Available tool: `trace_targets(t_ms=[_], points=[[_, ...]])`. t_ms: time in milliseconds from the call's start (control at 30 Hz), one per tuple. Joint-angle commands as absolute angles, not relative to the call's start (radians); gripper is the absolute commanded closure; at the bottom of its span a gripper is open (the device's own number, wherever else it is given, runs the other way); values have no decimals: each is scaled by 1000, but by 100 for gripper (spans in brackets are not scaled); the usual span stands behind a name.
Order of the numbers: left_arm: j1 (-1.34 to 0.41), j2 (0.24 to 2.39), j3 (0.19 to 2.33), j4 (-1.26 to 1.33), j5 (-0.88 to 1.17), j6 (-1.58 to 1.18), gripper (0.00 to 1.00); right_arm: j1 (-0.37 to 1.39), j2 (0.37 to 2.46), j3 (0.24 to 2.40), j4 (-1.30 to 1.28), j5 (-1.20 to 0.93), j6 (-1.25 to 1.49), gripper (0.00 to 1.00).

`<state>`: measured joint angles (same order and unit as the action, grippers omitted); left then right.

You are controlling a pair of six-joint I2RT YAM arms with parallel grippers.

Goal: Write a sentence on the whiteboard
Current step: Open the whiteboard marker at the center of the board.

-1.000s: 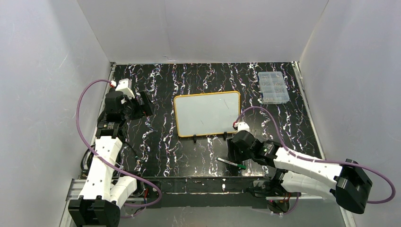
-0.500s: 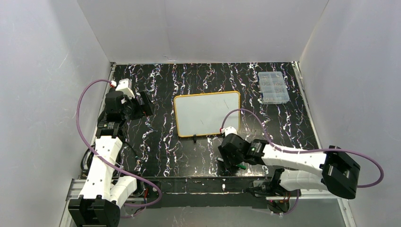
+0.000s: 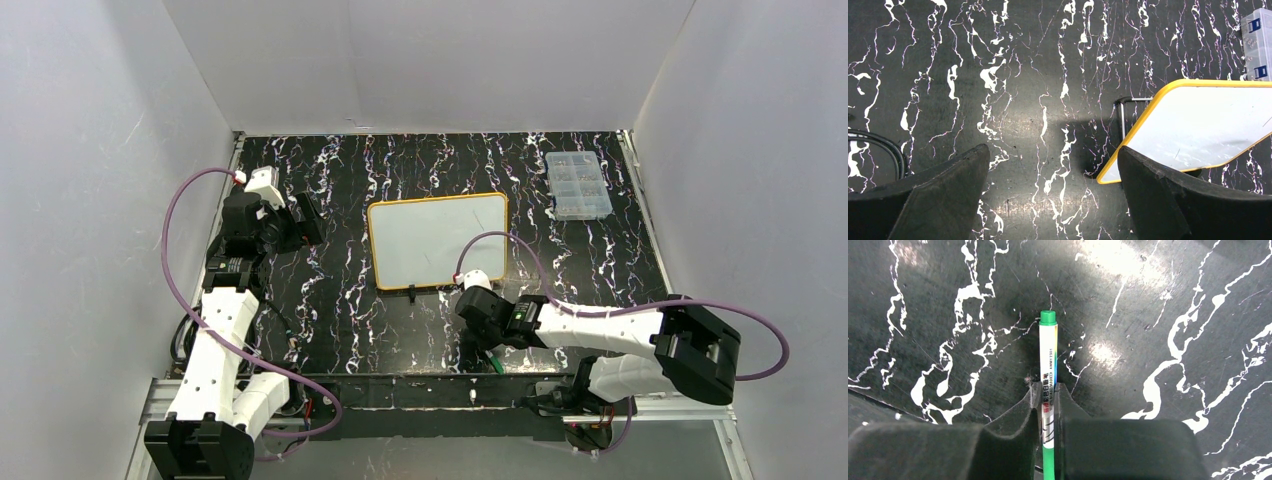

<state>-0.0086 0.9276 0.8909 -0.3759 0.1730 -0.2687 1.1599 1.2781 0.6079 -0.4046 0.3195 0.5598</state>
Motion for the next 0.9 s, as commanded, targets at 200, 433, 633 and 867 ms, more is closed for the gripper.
trace_targets(t_ms=[200,433,633,867], points=[[-55,866,864,-414,228,-250,5,1160,1250,652,-276,409,635,99],[-200,741,938,-566,254,-323,8,1160,1130,742,-186,439,659,99],[-250,678,920,-528,526,-378,14,1160,998,751,22,444,630,99],[-274,591,795,-254,831,-561,9,1160,967,759,235,431,608,99]])
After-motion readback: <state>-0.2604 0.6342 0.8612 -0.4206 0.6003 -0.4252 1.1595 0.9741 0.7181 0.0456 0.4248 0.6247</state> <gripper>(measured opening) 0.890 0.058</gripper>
